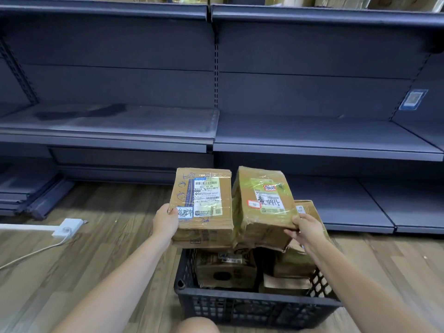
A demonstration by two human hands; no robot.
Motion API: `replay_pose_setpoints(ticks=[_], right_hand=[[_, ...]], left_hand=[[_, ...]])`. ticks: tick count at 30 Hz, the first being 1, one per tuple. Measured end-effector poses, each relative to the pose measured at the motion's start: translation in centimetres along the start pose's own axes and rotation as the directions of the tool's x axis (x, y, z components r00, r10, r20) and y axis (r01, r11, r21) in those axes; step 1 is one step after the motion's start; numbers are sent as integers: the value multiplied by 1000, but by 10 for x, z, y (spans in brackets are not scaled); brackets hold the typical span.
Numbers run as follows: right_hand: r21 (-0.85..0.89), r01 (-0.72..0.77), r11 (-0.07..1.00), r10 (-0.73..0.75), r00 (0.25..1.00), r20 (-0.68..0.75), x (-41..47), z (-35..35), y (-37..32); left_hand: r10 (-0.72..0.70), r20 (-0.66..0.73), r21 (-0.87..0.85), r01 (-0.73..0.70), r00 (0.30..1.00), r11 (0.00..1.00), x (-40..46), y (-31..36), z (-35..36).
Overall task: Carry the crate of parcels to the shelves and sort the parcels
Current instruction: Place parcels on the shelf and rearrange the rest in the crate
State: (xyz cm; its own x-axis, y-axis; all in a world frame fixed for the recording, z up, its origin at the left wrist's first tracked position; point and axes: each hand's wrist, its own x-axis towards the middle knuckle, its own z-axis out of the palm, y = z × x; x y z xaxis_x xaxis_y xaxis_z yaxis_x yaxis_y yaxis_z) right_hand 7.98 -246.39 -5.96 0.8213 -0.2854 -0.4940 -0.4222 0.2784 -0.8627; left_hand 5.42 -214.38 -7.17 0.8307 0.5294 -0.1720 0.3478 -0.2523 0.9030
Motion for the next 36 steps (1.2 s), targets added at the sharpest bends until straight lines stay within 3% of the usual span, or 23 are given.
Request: replay_pose_setpoints(ticks=[11,17,24,28,32,36], right_hand=[[86,117,989,-112,992,-54,-14,-23,-24],[36,120,992,-116,987,-109,-10,-41,-43],[-134,169,976,-177,983,-50,2,-41,-4],[-128,153,980,-156,988,-14,11,-37,-2],[-324,179,929,-177,984,34,15,-40,-9],[-601,271,752,-254,960,115,11,-45,-11]], left_hand=[[-14,47,39,12,999,999,4,-9,31],[-14,109,119,1,994,993,4,-16,53],[-51,127,122,35,991,992,-9,-29,67],[-41,178,134,17,983,991,-7,-30,70],[-28,276,216,-33,961,976,-5,-28,68],[-52,325,320,-58,944,946,-2,-32,64]])
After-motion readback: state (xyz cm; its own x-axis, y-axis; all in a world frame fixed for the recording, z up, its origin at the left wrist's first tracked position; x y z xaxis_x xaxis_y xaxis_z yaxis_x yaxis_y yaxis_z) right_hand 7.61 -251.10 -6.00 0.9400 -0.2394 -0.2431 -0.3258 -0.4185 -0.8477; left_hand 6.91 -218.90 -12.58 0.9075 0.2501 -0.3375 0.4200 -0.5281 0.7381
